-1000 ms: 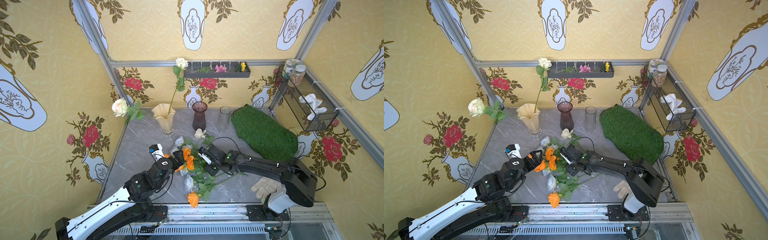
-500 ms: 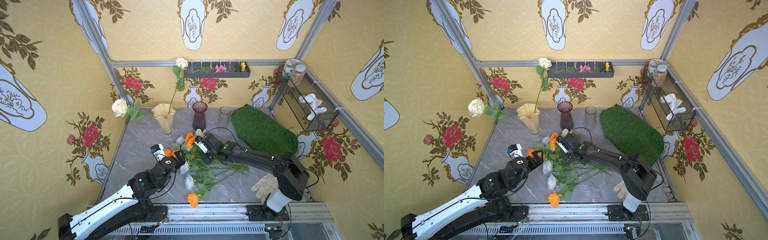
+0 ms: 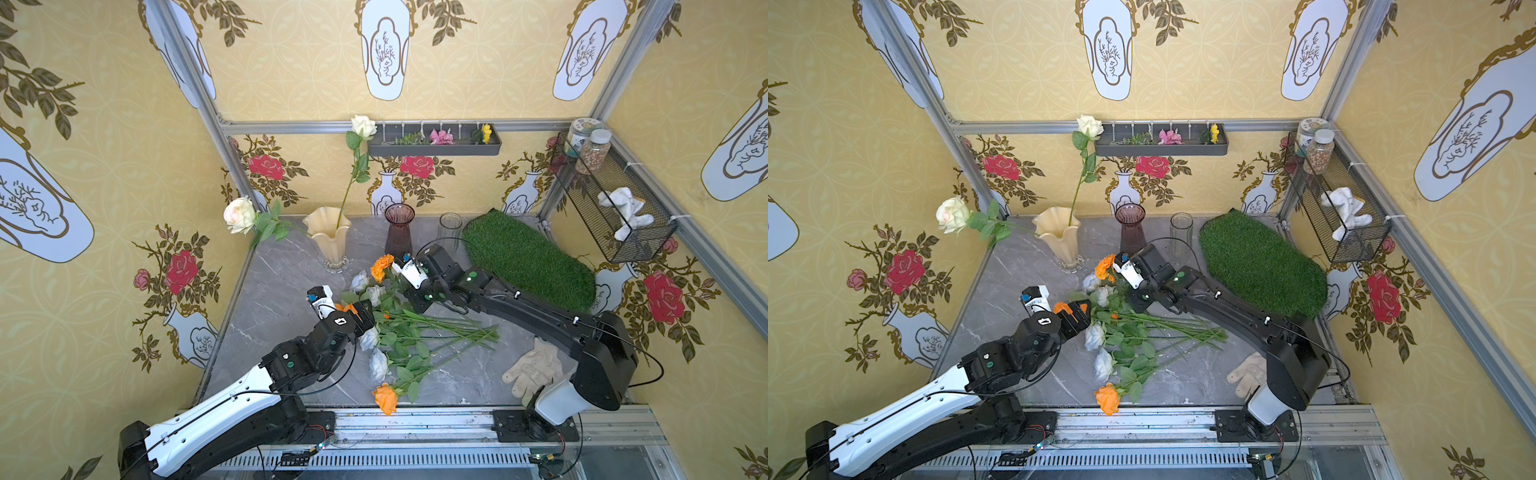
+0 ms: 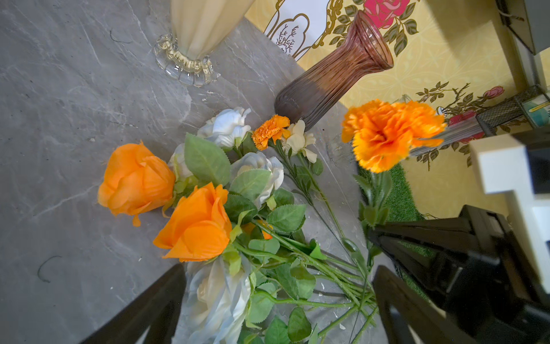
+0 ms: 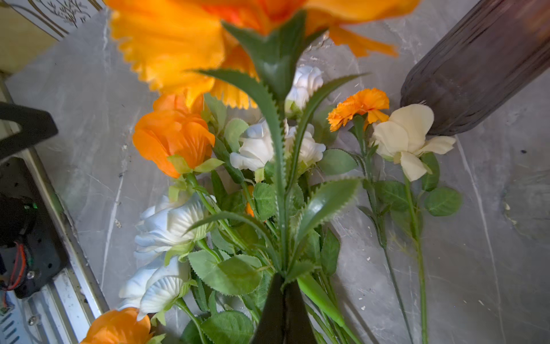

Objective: Arrange the flowers in different vases according to their colors
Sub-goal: Pick up the flower at the center of the board, then insert the flower into the vase.

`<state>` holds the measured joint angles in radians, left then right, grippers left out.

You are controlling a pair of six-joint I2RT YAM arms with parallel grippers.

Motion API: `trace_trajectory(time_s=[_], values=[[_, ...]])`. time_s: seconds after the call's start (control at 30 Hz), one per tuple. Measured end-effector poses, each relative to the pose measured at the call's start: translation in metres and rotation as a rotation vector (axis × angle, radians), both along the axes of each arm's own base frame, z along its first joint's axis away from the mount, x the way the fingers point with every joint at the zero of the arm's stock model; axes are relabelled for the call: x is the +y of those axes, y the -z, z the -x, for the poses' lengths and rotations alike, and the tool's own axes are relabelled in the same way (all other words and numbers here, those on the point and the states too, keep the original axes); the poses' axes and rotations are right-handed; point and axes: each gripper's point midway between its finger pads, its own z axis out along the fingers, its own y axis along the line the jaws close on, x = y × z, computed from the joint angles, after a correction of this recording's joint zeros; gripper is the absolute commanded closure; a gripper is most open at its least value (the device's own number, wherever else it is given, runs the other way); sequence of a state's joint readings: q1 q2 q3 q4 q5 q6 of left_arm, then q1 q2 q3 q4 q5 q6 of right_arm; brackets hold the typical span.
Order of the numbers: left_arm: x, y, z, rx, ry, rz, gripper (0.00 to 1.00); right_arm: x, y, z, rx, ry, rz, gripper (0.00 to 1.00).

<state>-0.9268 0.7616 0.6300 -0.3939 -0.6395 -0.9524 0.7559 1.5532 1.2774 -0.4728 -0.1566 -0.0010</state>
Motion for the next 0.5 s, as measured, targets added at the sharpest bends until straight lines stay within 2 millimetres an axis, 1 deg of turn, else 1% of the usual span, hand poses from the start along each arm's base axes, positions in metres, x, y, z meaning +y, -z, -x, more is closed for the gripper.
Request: trace_trajectory(time_s=[0.1,0.17,0.23,0.33,0.4,0.47,0.5], values=[[-0.004,-0.002,0.000,-0.003,0.017,0.008,0.00,-0.006,-0.025,-0.002,-0.021,0.022,-0.083,1.00],[-0.006,-0.003,-0.001,-0.005,0.023,0.009,0.00,-0.009,-0.046,-0.005,-0.058,0.038,-0.152,1.00],[-0.008,-0.003,-0.001,-0.002,0.031,0.010,0.00,-0.009,-0.067,-0.007,-0.117,0.044,-0.212,1.00],[-0.009,-0.002,-0.001,0.001,0.036,0.009,0.00,-0.010,-0.101,-0.017,-0.228,0.065,-0.322,1.00],[-0.009,-0.002,-0.001,0.000,0.036,0.009,0.00,-0.012,-0.125,-0.031,-0.326,0.096,-0.384,1.00],[-0.009,-0.003,-0.001,-0.001,0.036,0.011,0.00,-0.013,-0.149,-0.047,-0.420,0.133,-0.439,1.00],[-0.009,-0.003,0.000,-0.002,0.036,0.012,0.00,-0.014,-0.164,-0.059,-0.471,0.154,-0.467,1.00]])
